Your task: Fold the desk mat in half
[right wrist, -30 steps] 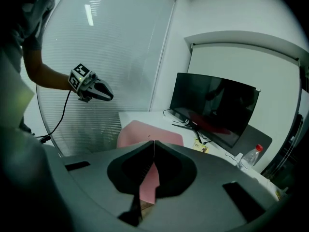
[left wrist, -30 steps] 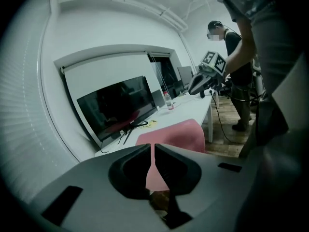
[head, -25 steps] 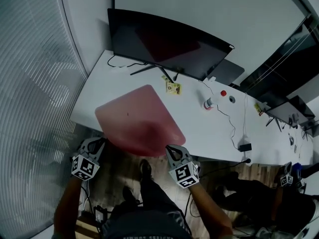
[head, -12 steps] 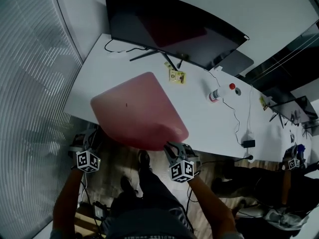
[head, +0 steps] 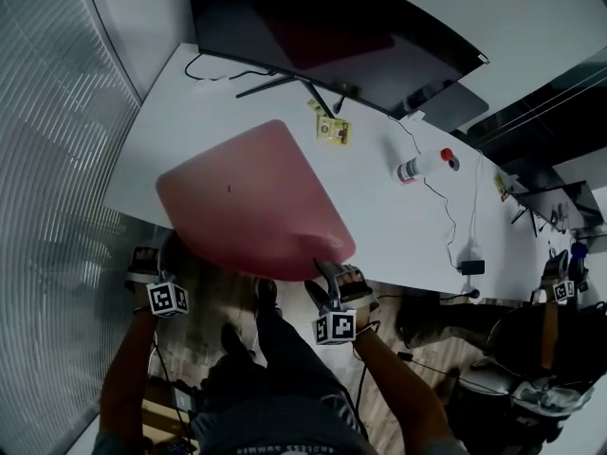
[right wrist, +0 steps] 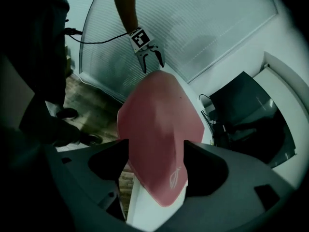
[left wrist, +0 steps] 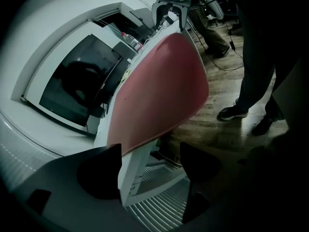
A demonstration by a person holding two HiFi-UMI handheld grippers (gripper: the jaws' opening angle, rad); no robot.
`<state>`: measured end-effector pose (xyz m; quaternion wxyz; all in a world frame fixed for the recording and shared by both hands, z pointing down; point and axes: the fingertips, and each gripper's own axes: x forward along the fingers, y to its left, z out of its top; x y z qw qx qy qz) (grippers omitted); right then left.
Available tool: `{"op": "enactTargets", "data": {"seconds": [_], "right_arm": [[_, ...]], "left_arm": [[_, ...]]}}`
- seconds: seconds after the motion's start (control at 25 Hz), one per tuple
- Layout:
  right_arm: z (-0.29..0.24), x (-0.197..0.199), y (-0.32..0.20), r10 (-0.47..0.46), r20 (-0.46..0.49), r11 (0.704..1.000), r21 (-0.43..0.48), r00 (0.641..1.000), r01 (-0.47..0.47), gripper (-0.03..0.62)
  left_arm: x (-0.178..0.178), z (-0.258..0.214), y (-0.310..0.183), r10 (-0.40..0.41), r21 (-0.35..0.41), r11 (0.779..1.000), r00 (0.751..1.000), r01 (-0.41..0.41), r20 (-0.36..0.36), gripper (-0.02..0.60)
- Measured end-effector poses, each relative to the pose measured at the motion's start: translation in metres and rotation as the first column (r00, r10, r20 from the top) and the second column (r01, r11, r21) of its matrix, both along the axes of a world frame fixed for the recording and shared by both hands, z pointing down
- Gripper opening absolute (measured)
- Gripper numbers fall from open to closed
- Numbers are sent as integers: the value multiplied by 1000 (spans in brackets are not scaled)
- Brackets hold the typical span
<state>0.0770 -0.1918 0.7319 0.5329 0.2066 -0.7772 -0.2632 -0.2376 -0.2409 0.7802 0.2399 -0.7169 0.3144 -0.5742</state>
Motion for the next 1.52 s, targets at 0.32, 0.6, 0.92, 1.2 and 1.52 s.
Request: {"op": "enactTargets", "data": {"seconds": [0.32, 0.6, 0.92, 1.2, 1.52], "right_arm": [[19, 9, 2, -105, -109, 992, 65, 988, 112, 374], [34, 15, -1, -106, -161, 989, 83, 981, 120, 376], [31, 3, 0, -113, -129, 988, 92, 985, 125, 375], [20, 2, 9, -103, -62, 991, 76, 993, 108, 361], [-5, -9, 15, -114, 3, 988, 100, 993, 113, 183]], "left_arm": [[9, 12, -7, -44, 41, 998, 998, 45, -39, 385], [20, 11, -13, -44, 75, 996, 995, 50, -87, 382], [24, 7, -14, -44, 99, 993, 990, 58, -131, 377], [25, 3, -8, -24, 100, 994, 989, 39, -149, 354], [24, -7, 1, -39, 98, 994, 981, 58, -192, 327]]}}
